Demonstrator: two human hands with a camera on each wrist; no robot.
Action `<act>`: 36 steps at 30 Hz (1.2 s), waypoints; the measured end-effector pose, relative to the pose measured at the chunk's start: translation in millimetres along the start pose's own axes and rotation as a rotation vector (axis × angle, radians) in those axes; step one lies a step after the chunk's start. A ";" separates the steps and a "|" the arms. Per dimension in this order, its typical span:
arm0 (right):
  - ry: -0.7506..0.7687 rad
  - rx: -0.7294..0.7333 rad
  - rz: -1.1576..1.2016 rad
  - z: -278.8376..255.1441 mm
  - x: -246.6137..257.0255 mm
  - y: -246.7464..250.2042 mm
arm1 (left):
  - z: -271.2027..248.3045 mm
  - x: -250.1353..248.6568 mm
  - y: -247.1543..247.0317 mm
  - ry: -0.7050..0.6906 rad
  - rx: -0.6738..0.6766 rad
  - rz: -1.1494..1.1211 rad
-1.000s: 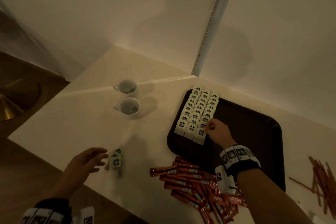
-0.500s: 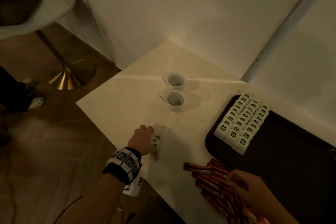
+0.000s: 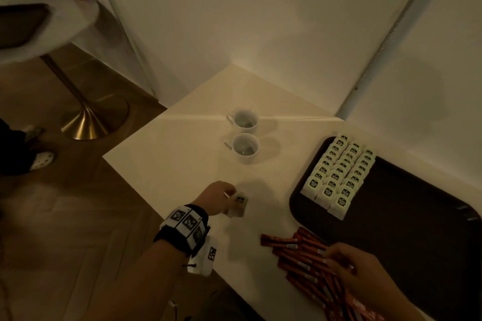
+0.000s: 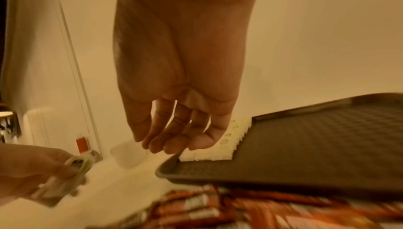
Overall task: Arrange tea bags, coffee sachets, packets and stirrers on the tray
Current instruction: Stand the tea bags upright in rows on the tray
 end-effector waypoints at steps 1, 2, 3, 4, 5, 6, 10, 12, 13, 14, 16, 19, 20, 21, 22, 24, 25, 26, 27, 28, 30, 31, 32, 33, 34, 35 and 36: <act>0.029 -0.018 0.027 0.3 9.8 5.4 | -3.3 -12.8 -1.8 -0.031 0.042 -0.157; 0.062 -0.034 0.061 1.5 20.1 11.6 | -6.8 -27.1 -3.2 -0.059 0.080 -0.314; 0.100 -0.051 0.098 3.4 31.1 17.9 | -10.9 -41.1 -4.5 -0.079 0.115 -0.465; 0.139 -0.077 0.136 5.7 42.9 25.9 | -15.6 -55.0 -5.6 -0.093 0.148 -0.606; 0.176 -0.124 0.168 6.5 53.2 37.1 | -18.7 -70.7 -8.9 -0.105 0.191 -0.731; 0.217 -0.177 0.198 8.3 63.2 48.2 | -22.3 -84.4 -11.3 -0.110 0.230 -0.837; 0.344 -0.400 0.321 18.8 91.0 91.9 | -32.0 -136.0 -12.2 -0.190 0.266 -0.894; 0.386 -0.458 0.329 26.0 102.5 108.7 | -36.4 -158.9 -8.3 -0.258 0.235 -0.832; 0.414 -0.481 0.310 28.9 109.7 116.7 | -39.1 -169.8 -5.1 -0.300 0.211 -0.795; 0.439 -0.503 0.288 31.0 116.2 124.5 | -42.4 -180.5 -1.6 -0.348 0.185 -0.750; 0.478 -0.550 0.267 33.9 126.1 138.7 | -50.1 -199.6 5.2 -0.442 0.143 -0.680; 0.511 -0.633 0.259 32.8 136.8 157.3 | -57.6 -219.1 14.3 -0.522 0.085 -0.640; 0.517 -0.651 0.252 32.4 139.0 162.8 | -58.4 -223.6 16.2 -0.540 0.075 -0.641; 0.519 -0.659 0.244 32.3 141.1 167.8 | -59.5 -227.1 17.8 -0.551 0.071 -0.656; 0.516 -0.661 0.232 32.4 142.7 172.2 | -59.7 -229.4 19.1 -0.557 0.071 -0.686; 0.508 -0.668 0.209 31.6 146.0 182.1 | -60.0 -232.1 19.9 -0.538 0.105 -0.793; 0.508 -0.678 0.210 30.4 147.6 187.7 | -59.7 -232.4 19.5 -0.512 0.143 -0.872; 0.515 -0.687 0.217 28.4 149.7 193.6 | -59.1 -232.8 18.2 -0.481 0.193 -0.963; 0.529 -0.690 0.226 26.3 152.6 199.5 | -58.4 -233.4 17.2 -0.447 0.246 -1.064; 0.547 -0.689 0.229 24.1 156.1 205.1 | -57.8 -234.0 17.3 -0.420 0.288 -1.162; 0.580 -0.694 0.211 19.7 163.7 215.7 | -57.7 -236.6 20.2 -0.418 0.319 -1.269; 0.588 -0.699 0.193 17.7 167.2 220.4 | -59.0 -239.3 21.7 -0.441 0.324 -1.276; 0.590 -0.706 0.166 16.2 170.4 224.2 | -60.7 -242.4 22.8 -0.468 0.324 -1.271; 0.592 -0.713 0.129 14.8 174.0 227.2 | -62.8 -245.2 24.1 -0.491 0.319 -1.271; 0.596 -0.719 0.081 13.8 177.9 229.4 | -63.7 -247.2 25.0 -0.505 0.308 -1.278; 0.605 -0.726 0.020 12.9 182.0 231.0 | -64.0 -248.2 26.0 -0.509 0.295 -1.292; 0.615 -0.738 -0.053 11.7 185.8 232.4 | -64.6 -249.1 26.8 -0.507 0.282 -1.304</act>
Point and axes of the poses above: each hand's wrist, its own z-axis towards the middle knuckle, its own y-axis out of the back of the hand, x = y × z, the point moved 7 cm from there along z, towards the middle knuckle, and after that the axes turned 5 degrees about y, right-handed, at the moved point
